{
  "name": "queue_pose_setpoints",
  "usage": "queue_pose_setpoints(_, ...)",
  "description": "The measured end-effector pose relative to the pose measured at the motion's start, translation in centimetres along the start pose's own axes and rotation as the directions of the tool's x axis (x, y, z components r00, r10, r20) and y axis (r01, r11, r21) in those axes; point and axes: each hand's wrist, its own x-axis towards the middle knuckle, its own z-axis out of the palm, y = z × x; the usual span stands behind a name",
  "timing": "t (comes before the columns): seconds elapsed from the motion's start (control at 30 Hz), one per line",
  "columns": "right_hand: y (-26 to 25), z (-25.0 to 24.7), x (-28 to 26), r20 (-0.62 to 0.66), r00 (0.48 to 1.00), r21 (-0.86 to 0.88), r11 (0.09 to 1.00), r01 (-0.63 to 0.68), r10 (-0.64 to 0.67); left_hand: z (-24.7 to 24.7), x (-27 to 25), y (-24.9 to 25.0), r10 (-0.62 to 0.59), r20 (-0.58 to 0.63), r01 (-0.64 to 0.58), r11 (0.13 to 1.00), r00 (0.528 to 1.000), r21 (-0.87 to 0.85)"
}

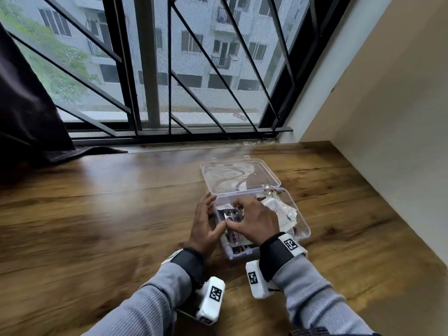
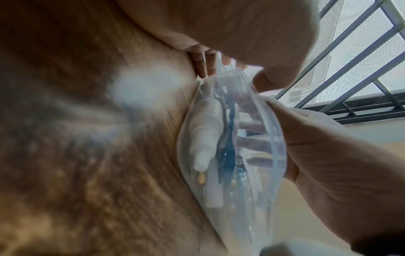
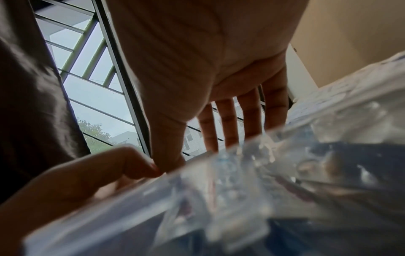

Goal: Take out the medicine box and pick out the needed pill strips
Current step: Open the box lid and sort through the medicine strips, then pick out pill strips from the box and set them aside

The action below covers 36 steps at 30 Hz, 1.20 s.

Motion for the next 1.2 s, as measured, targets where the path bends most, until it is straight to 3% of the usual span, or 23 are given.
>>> queue_pose_setpoints(0.2,0.1,1.1,-1.0,0.061,0.998,0.033,0.999,-0.021,0.019,-0.1,0.0,0.3,0.006,-0.006,-0.006,1.0,1.0,0.023)
queue_pose_setpoints(0.33,1.3,-0.3,-1.6,0.025,0.992,0.294,0.948,-0.125,0.123,-0.1,-0.1,0.5,-0.016,0.016,0.016,1.0,1.0,0.015)
queue_pose_setpoints(0.47,3.7,-1.8,-2.0,-0.029,0.954,0.599,0.769,-0.223,0.299,0.0,-0.2,0.5,-0.027,0.017,0.027,1.0,0.999,0.0)
queue_pose_setpoints(0.57,5.0,-2.4,-2.1,0.01,0.923,0.79,0.562,-0.243,0.384,-0.1,-0.2,0.8,-0.03,0.016,0.03,1.0,0.999,-0.002)
queue_pose_setpoints(0.73,5.3,-3.7,-2.4,0.037,0.929,0.935,0.316,-0.163,0.369,-0.1,-0.3,1.6,-0.073,0.015,0.074,0.996,0.997,-0.046)
queue_pose_setpoints(0.83,4.8,-4.1,-2.3,0.038,0.949,0.945,0.296,-0.136,0.312,-0.4,-0.5,1.6,-0.102,0.012,0.103,0.992,0.995,-0.071)
queue_pose_setpoints(1.03,3.7,-4.2,-2.1,-0.078,0.965,0.922,0.385,-0.027,0.252,-1.5,-1.8,2.2,-0.195,0.012,0.195,0.977,0.981,-0.09)
queue_pose_setpoints(1.13,3.5,-4.5,-2.3,-0.073,0.97,0.932,0.363,-0.018,0.234,-1.8,-2.7,2.3,-0.176,0.01,0.176,0.978,0.984,-0.112)
queue_pose_setpoints(1.2,3.3,-4.7,-2.5,-0.135,0.971,0.921,0.387,0.049,0.197,-1.9,-2.9,2.5,-0.17,0.017,0.171,0.976,0.985,-0.135)
